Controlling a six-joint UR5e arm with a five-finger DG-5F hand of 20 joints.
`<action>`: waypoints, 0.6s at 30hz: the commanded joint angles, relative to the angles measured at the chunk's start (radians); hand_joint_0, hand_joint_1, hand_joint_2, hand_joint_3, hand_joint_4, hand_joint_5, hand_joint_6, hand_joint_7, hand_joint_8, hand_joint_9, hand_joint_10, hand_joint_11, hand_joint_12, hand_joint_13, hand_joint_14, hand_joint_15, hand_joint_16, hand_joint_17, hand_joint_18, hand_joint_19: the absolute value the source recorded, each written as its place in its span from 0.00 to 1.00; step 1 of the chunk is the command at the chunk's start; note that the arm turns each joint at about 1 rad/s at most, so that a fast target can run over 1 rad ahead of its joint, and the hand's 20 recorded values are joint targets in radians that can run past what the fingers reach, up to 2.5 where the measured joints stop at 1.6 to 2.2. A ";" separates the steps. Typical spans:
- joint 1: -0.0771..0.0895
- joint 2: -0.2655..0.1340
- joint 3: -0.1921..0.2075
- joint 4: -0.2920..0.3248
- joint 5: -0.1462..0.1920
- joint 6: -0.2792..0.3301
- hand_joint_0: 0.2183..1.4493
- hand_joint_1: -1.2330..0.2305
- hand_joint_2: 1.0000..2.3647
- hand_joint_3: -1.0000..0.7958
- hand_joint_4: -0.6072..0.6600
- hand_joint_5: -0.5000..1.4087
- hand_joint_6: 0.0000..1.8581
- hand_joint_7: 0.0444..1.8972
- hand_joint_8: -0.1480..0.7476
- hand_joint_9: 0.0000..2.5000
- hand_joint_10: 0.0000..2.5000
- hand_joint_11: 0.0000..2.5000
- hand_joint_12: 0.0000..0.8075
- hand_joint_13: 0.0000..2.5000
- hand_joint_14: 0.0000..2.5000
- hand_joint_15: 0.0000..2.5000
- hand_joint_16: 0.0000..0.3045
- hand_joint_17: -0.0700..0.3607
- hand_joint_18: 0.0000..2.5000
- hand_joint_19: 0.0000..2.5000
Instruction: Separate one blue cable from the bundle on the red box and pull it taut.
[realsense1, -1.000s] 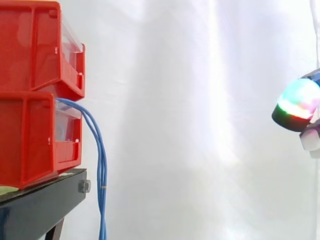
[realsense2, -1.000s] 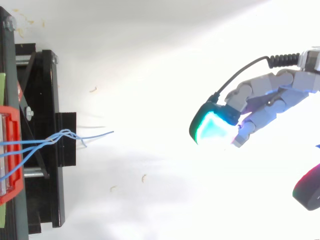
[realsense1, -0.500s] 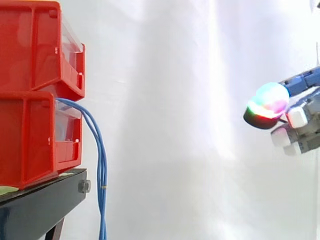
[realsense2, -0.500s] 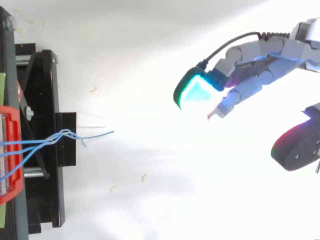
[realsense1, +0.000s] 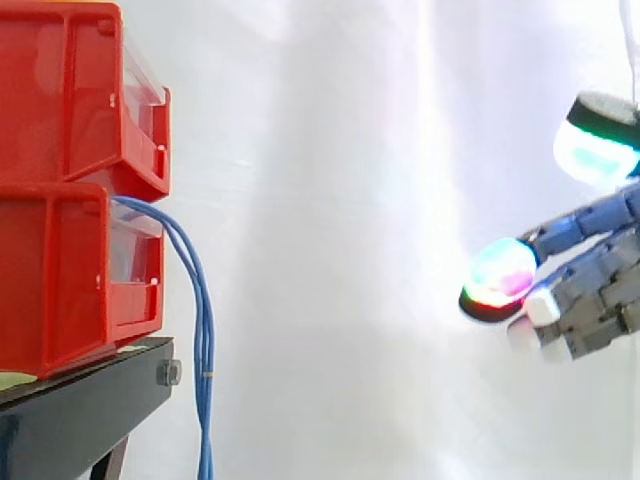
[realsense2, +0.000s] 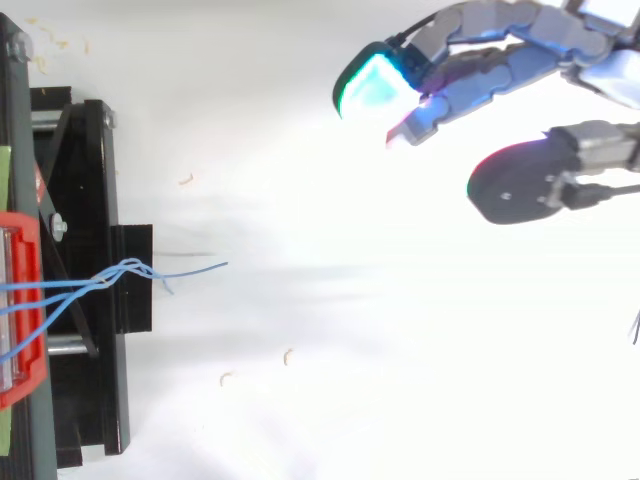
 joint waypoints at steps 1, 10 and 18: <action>0.000 -0.032 0.000 0.025 0.007 0.018 0.25 0.46 0.00 0.28 0.73 0.18 0.27 0.38 0.54 0.32 0.00 0.11 0.45 0.21 0.00 0.06 0.16 0.41 0.18 0.06; 0.003 -0.046 0.000 0.097 0.024 -0.048 0.16 0.45 0.00 0.28 0.62 0.15 0.27 0.37 0.47 0.09 0.00 0.01 0.45 0.00 0.00 0.01 0.24 0.54 0.00 0.00; 0.005 -0.044 0.000 0.146 0.023 -0.092 0.14 0.45 0.00 0.28 0.61 0.14 0.27 0.35 0.46 0.07 0.00 0.00 0.45 0.00 0.00 0.01 0.25 0.57 0.00 0.00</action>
